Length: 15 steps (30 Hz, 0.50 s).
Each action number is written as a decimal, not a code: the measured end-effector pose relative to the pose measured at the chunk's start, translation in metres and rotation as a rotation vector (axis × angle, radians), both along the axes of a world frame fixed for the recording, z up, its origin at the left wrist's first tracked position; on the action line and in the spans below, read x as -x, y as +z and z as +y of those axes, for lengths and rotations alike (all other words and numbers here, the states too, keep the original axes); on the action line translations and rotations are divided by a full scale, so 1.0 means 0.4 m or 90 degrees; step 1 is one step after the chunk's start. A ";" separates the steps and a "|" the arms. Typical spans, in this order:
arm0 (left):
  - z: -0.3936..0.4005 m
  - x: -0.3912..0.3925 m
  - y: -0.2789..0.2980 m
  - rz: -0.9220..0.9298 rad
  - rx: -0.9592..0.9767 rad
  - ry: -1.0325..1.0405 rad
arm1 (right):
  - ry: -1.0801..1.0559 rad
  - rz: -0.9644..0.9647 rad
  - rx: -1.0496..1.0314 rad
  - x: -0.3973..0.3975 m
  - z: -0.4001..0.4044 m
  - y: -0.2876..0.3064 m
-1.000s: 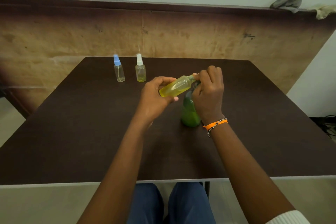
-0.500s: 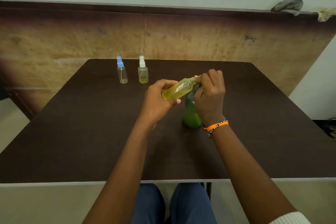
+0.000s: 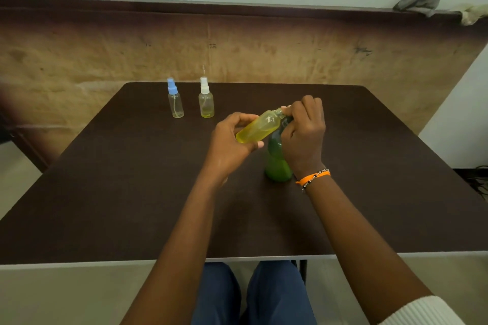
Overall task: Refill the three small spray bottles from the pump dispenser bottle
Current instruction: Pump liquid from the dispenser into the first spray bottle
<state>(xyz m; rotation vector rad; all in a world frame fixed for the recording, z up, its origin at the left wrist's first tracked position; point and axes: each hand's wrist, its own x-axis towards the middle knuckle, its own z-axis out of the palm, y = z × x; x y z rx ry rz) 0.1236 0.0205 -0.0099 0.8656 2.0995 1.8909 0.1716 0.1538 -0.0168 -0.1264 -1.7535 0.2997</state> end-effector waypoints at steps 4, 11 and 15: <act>-0.005 0.000 0.001 0.001 0.003 -0.009 | 0.008 0.002 0.013 0.001 -0.003 0.001; 0.002 -0.003 0.002 -0.003 -0.013 -0.005 | -0.002 -0.021 0.012 -0.008 0.003 0.009; -0.001 0.001 -0.006 -0.014 -0.006 -0.003 | -0.053 -0.021 -0.005 0.001 0.001 -0.008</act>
